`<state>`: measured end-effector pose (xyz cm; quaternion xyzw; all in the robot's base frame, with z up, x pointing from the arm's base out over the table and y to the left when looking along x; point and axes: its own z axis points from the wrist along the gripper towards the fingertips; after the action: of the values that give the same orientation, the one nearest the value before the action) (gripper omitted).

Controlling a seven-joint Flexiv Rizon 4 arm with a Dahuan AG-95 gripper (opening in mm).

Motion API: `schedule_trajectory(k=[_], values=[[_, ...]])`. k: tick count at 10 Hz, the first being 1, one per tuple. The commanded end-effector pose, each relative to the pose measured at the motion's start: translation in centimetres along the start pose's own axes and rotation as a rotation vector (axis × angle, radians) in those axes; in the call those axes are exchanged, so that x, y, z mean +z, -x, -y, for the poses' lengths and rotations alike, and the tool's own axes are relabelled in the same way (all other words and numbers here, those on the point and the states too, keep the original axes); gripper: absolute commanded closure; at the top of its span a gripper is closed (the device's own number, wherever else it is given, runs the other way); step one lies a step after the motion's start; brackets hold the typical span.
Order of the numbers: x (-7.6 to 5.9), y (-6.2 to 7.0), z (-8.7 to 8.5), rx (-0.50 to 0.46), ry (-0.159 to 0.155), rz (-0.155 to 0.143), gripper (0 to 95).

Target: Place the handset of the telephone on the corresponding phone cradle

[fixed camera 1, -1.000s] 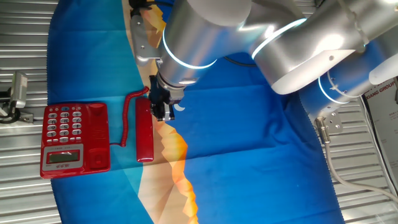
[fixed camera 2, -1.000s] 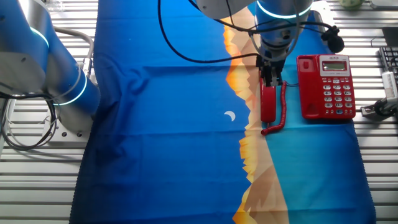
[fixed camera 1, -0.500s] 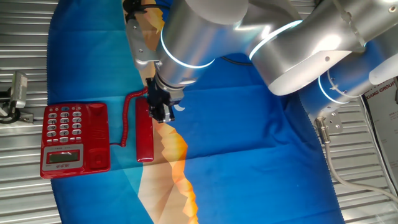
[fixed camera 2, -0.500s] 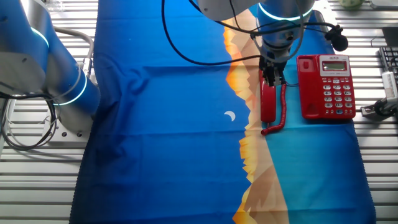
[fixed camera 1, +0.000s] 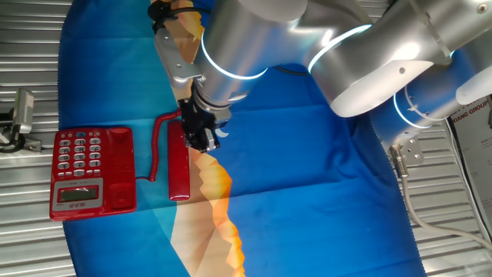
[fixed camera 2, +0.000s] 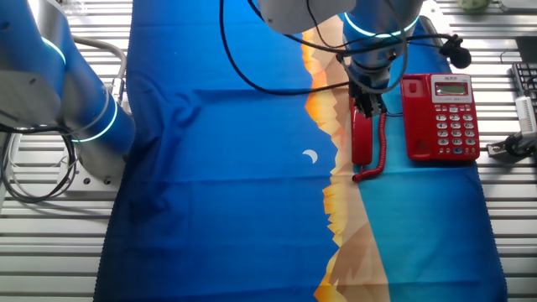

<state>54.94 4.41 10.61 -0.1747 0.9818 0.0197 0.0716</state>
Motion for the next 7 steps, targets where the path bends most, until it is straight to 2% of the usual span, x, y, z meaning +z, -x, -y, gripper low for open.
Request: schedule_trajectory(k=[1, 2, 3, 5, 6, 7], values=[[0.12, 0.03, -0.49, -0.127, 0.019, -0.006, 95.0], [0.14, 0.01, -0.59, -0.185, 0.019, -0.023, 95.0], [0.14, 0.01, -0.59, -0.201, 0.023, -0.028, 95.0], [0.14, 0.00, -0.59, -0.266, 0.036, -0.027, 95.0], [0.14, 0.01, -0.59, -0.321, 0.061, -0.022, 95.0], [0.14, 0.01, -0.60, -0.392, 0.056, -0.020, 95.0]])
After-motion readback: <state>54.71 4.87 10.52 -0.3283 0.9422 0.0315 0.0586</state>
